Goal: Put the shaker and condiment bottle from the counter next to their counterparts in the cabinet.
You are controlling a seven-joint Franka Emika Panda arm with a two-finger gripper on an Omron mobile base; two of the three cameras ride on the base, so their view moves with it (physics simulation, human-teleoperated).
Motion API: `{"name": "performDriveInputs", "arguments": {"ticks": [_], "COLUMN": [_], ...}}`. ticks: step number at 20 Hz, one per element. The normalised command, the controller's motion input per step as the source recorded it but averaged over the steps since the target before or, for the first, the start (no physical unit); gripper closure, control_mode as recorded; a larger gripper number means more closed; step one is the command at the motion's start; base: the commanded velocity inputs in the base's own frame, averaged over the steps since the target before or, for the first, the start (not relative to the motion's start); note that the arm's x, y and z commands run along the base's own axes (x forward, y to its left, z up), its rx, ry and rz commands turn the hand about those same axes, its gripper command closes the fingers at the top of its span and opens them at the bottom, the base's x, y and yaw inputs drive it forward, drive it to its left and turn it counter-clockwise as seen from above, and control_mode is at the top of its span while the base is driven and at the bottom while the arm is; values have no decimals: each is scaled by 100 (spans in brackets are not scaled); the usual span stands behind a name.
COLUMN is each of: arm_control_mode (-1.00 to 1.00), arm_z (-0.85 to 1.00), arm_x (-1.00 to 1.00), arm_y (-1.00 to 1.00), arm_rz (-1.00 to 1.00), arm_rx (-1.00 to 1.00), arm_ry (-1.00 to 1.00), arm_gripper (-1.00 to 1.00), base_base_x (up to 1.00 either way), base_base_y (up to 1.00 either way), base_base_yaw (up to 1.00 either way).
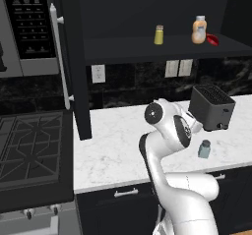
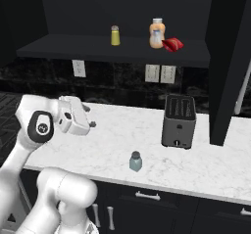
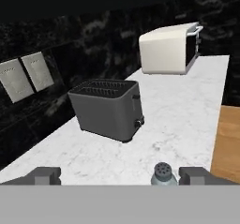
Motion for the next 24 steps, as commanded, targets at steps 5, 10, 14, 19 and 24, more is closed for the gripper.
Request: {"name": "performDriveInputs", "arguments": {"ticks": [5, 10, 14, 19, 24], "arm_control_mode": [-100, -100, -100, -100, -100], "arm_z": [-36, -84, -56, -4, -30], "arm_x": [0, 0, 0, 3, 16], "arm_y": [-2, 13, 14, 0, -26], "arm_rz": [-22, -80, -70, -2, 5], "arm_rx": [-5, 0, 0, 0, 1], "arm_ry": [4, 0, 3, 0, 0], "arm_gripper": [-100, -100, -100, -100, -100], "base_base_x": [0, 0, 0, 0, 0], "base_base_y": [0, 0, 0, 0, 0], "base_base_yaw": [0, 0, 0, 0, 0]}}
